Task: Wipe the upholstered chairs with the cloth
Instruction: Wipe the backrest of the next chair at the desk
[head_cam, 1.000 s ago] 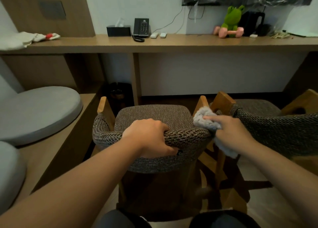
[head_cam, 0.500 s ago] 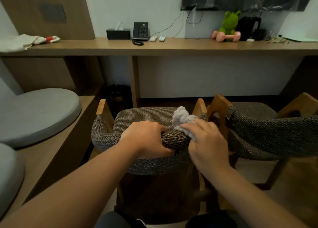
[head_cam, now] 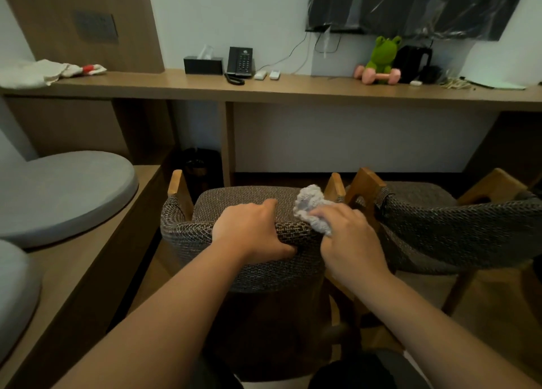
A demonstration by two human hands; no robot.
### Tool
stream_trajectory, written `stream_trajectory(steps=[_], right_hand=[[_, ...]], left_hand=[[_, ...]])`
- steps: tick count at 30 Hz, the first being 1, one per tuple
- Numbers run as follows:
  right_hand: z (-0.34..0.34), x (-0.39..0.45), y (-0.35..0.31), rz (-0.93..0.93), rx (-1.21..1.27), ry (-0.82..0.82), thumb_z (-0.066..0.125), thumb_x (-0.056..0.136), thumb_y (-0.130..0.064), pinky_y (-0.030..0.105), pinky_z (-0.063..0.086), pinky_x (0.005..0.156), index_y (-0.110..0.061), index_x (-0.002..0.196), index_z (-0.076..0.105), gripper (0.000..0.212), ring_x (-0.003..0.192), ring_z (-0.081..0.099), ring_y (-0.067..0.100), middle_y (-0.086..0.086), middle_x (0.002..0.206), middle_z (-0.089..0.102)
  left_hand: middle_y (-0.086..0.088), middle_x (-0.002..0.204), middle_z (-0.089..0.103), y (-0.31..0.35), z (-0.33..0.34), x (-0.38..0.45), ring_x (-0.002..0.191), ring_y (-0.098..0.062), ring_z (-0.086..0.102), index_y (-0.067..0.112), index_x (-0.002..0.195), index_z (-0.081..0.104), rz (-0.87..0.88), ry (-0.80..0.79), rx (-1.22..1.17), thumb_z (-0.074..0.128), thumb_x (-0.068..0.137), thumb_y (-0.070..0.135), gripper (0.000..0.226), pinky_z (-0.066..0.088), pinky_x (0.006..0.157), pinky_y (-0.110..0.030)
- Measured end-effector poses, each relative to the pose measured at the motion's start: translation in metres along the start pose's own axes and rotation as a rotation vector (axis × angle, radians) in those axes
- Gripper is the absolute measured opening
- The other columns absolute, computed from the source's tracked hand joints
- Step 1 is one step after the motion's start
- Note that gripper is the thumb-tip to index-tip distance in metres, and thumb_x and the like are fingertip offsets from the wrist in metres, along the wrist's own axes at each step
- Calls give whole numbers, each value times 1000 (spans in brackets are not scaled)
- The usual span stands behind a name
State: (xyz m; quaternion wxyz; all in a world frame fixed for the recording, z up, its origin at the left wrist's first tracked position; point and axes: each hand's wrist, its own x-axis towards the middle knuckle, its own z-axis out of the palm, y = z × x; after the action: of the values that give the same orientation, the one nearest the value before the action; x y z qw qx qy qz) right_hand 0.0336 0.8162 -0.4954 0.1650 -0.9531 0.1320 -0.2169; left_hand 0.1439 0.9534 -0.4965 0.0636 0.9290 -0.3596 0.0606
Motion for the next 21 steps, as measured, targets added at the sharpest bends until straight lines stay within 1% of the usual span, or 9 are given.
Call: stream_trajectory(steps=[3, 6, 8, 10, 12, 15, 17, 18, 21], right_hand=[[-28, -10, 1, -114, 194, -147, 51, 81, 1, 26, 42, 85, -30, 106, 59, 40, 107, 50, 12, -11, 116, 56], [-54, -15, 3, -131, 305, -303, 58, 82, -5, 22, 44, 67, -32, 95, 45, 33, 90, 56, 10, -11, 101, 56], [-63, -20, -2, -134, 322, -330, 63, 81, -11, 25, 44, 62, -28, 97, 38, 35, 86, 56, 12, -4, 103, 52], [-67, -25, -11, -151, 383, -318, 68, 78, -13, 36, 47, 62, -24, 98, 36, 39, 83, 57, 19, 2, 100, 50], [-68, -28, -23, -196, 432, -298, 72, 76, -14, 37, 47, 65, -21, 97, 35, 43, 80, 55, 13, 1, 95, 48], [-71, -29, -38, -260, 436, -292, 75, 76, -19, 9, 35, 68, -22, 99, 39, 43, 85, 55, -1, -5, 95, 54], [-73, -24, -43, -259, 466, -317, 75, 78, -20, -12, 22, 68, -21, 106, 45, 41, 94, 59, 7, -3, 101, 60], [-72, -21, -44, -237, 521, -322, 72, 81, -22, -14, 21, 73, -20, 108, 48, 36, 96, 60, 9, -2, 104, 62], [-55, -1, -37, -17, 900, -163, 53, 94, -30, 19, 43, 91, -22, 107, 52, 15, 102, 59, 14, -1, 106, 63]], left_hand=[[8, 122, 63, 9, 2, -15, 109, -16, 61, 19, 154, 5, -85, 48, -114, 63, 69, 68, 114, 48, 89, -34], [2, 153, 33, 17, -8, -36, 138, -16, 35, 19, 155, 3, -21, 92, -507, 74, 74, 39, 109, 34, 111, -40], [4, 156, 20, 23, -21, -54, 143, -13, 22, 22, 154, 6, 99, 145, -620, 74, 76, 21, 103, 28, 116, -35], [5, 155, 20, 27, -31, -71, 141, -11, 23, 20, 154, 9, 206, 163, -541, 73, 77, 20, 100, 31, 114, -33], [-1, 152, 31, 24, -42, -82, 138, -17, 32, 15, 153, 20, 283, 241, -397, 70, 76, 32, 93, 35, 111, -38], [-8, 142, 46, 8, -60, -90, 138, -28, 36, 17, 120, 64, 358, 376, -80, 67, 69, 47, 58, 27, 113, -50], [-5, 128, 58, -1, -72, -94, 129, -28, 49, 20, 95, 72, 365, 370, 48, 72, 68, 44, 36, 30, 108, -44], [-3, 118, 63, -4, -79, -96, 116, -25, 58, 20, 93, 72, 312, 366, 58, 74, 70, 40, 30, 40, 102, -37], [-2, 89, 63, -18, -108, -96, 77, -22, 60, 13, 93, 65, 7, 524, -97, 73, 75, 25, 23, 52, 65, -34]])
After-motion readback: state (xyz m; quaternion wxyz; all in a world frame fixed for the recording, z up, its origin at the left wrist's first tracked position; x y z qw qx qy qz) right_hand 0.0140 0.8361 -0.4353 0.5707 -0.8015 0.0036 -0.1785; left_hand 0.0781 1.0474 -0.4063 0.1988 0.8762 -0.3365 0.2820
